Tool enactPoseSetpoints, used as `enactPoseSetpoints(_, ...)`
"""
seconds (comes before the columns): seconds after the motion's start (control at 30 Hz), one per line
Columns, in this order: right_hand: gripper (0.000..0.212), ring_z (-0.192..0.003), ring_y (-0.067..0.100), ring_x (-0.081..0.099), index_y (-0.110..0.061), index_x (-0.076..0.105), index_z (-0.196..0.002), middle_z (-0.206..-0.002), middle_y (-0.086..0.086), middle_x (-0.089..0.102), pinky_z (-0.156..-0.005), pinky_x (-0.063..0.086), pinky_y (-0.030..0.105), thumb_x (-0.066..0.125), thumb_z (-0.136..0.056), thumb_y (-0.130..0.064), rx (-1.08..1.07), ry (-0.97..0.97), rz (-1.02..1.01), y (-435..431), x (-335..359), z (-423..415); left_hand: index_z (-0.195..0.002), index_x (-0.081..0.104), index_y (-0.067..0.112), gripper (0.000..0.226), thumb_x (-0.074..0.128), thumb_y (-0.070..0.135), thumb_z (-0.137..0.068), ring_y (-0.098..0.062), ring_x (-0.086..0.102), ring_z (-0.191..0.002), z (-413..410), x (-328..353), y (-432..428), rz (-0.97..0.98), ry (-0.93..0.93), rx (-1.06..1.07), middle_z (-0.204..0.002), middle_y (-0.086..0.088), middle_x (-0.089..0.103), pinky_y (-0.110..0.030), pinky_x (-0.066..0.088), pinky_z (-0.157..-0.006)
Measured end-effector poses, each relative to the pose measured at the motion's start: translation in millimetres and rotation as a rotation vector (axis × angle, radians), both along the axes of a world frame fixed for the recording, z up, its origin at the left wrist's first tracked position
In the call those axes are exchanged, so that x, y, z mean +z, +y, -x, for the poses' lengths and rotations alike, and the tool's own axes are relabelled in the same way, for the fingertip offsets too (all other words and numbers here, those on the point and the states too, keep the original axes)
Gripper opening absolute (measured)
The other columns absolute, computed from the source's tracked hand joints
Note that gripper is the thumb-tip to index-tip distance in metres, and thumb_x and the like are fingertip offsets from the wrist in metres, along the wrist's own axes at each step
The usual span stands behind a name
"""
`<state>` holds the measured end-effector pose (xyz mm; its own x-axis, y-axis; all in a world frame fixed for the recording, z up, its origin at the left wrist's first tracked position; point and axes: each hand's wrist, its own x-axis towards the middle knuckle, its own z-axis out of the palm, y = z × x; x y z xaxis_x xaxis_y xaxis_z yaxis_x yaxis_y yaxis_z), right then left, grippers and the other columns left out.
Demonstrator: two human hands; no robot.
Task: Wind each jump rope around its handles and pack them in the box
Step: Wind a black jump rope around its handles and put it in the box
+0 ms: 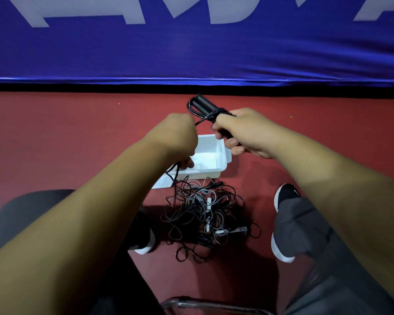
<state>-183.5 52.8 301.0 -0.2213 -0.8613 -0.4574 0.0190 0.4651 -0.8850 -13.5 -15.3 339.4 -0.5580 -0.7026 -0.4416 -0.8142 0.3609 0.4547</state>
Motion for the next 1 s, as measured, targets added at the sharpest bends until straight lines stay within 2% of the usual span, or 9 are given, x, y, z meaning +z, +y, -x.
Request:
enactPoseSetpoints(0.07,0.012,-0.053,0.014,0.032,-0.01,0.067,-0.096,-0.082,0.006,0.06,-0.046,0.024,0.025,0.059,-0.095,-0.02,-0.012,-0.02,0.002,0,0,-4,-0.101,0.056,-0.005,0.023,0.034,0.0,-0.105,-0.033,0.076,-0.06,4,-5,-1,-0.023,0.009,0.062,-0.084,-0.022,0.076,-0.058,0.065,-0.071)
enactPoseSetpoints(0.17,0.016,-0.051,0.012,0.031,-0.009,0.065,-0.099,-0.082,0.007,0.059,-0.046,0.02,0.023,0.061,-0.097,-0.024,-0.076,-0.113,0.05,0,5,-4,-0.106,0.062,0.004,0.023,0.04,0.011,-0.109,-0.03,0.078,-0.068,3,-4,-6,-0.099,0.214,0.103,-0.089,-0.017,0.076,-0.044,0.062,-0.071)
enactPoseSetpoints(0.3,0.051,-0.052,0.012,0.03,-0.009,0.065,-0.107,-0.084,0.008,0.06,-0.046,0.017,0.023,0.065,-0.097,-0.06,-0.13,-0.221,0.091,0,12,3,-0.106,0.069,0.009,0.025,0.05,0.024,-0.111,-0.03,0.078,-0.082,-4,2,-15,-0.253,0.466,0.098,-0.087,-0.008,0.076,-0.038,0.054,-0.072)
enactPoseSetpoints(0.4,0.073,-0.051,0.012,0.027,-0.008,0.068,-0.11,-0.087,0.009,0.061,-0.044,0.017,0.022,0.057,-0.093,-0.079,-0.11,-0.238,0.101,0,11,4,-0.102,0.07,0.01,0.027,0.051,0.028,-0.111,-0.019,0.062,-0.063,-6,4,-19,-0.296,0.563,0.086,-0.072,-0.001,0.063,-0.034,0.051,-0.069)
enactPoseSetpoints(0.5,0.063,-0.053,0.011,0.025,-0.012,0.075,-0.108,-0.086,0.006,0.06,-0.048,0.011,0.024,0.051,-0.102,-0.07,-0.085,-0.3,0.093,0,11,3,-0.104,0.075,0.012,0.04,0.056,0.047,-0.106,-0.012,0.039,-0.055,-5,5,-23,-0.329,0.605,0.113,-0.062,0.007,0.044,-0.029,0.038,-0.059)
enactPoseSetpoints(0.63,0.057,-0.052,0.011,0.025,-0.011,0.079,-0.109,-0.077,0.003,0.058,-0.046,0.01,0.024,0.044,-0.106,-0.056,-0.065,-0.336,0.067,2,17,1,-0.087,0.067,0.021,0.052,0.053,0.071,-0.097,-0.018,0.033,-0.057,-1,8,-22,-0.454,0.595,0.228,-0.063,0.002,0.037,-0.033,0.032,-0.06)
enactPoseSetpoints(0.73,0.052,-0.051,0.012,0.024,-0.009,0.073,-0.105,-0.078,0.004,0.055,-0.047,0.009,0.026,0.04,-0.104,-0.049,-0.046,-0.329,0.054,3,20,-1,-0.096,0.063,0.018,0.065,0.044,0.081,-0.094,-0.018,0.031,-0.055,1,5,-21,-0.505,0.598,0.286,-0.06,0.0,0.034,-0.033,0.033,-0.06)
enactPoseSetpoints(0.9,0.048,-0.05,0.012,0.024,-0.004,0.065,-0.1,-0.078,0.006,0.056,-0.046,0.01,0.025,0.042,-0.098,-0.047,-0.054,-0.346,0.031,4,20,2,-0.096,0.069,0.031,0.026,0.064,0.056,-0.098,-0.015,0.04,-0.057,1,-2,-20,-0.487,0.619,0.277,-0.061,0.003,0.043,-0.033,0.036,-0.064)
enactPoseSetpoints(1.0,0.05,-0.05,0.012,0.023,-0.002,0.063,-0.103,-0.078,0.007,0.056,-0.043,0.011,0.022,0.042,-0.097,-0.047,-0.038,-0.368,0.032,5,20,3,-0.092,0.07,0.03,0.017,0.07,0.047,-0.097,-0.014,0.041,-0.058,2,-6,-22,-0.596,0.678,0.277,-0.064,0.004,0.049,-0.033,0.037,-0.065)
